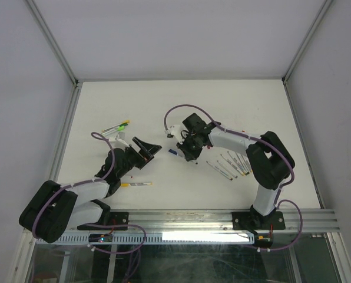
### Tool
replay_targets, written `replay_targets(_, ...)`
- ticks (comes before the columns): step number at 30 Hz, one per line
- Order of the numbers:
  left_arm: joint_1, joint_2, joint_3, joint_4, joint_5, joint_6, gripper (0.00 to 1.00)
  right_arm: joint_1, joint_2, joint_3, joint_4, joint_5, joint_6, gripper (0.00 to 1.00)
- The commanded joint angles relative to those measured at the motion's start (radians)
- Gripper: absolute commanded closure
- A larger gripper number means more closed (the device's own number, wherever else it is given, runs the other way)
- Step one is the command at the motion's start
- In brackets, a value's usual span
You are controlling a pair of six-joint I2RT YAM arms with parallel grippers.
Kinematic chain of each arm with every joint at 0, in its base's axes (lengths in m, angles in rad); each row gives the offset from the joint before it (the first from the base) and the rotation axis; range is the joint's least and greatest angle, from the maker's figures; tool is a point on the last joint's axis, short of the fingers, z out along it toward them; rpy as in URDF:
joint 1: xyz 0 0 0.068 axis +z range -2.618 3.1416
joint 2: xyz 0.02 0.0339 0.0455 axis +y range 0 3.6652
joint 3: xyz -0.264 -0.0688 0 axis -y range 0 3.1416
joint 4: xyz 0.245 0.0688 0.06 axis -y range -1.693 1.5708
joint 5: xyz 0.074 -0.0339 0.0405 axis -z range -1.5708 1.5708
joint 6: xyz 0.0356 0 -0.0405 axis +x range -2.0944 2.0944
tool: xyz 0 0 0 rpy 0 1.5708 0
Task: Open the pen caps
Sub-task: Pick up the pen from the center of the board.
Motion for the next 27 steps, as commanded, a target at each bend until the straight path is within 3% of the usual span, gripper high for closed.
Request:
replay_targets(1, -0.021, 0.052, 0.030, 0.154, -0.063, -0.034, 0.02, -0.012, -0.058, 0.001, 0.040, -0.058, 0.020, 1.00)
replay_targets(18, -0.159, 0.359, 0.128, 0.249, -0.245, -0.199, 0.07, -0.044, -0.077, -0.023, 0.079, -0.156, 0.046, 1.00)
replay_targets(27, -0.176, 0.588, 0.174, 0.482, -0.219, -0.294, 0.24, -0.068, -0.068, -0.030, 0.094, -0.246, 0.080, 1.00)
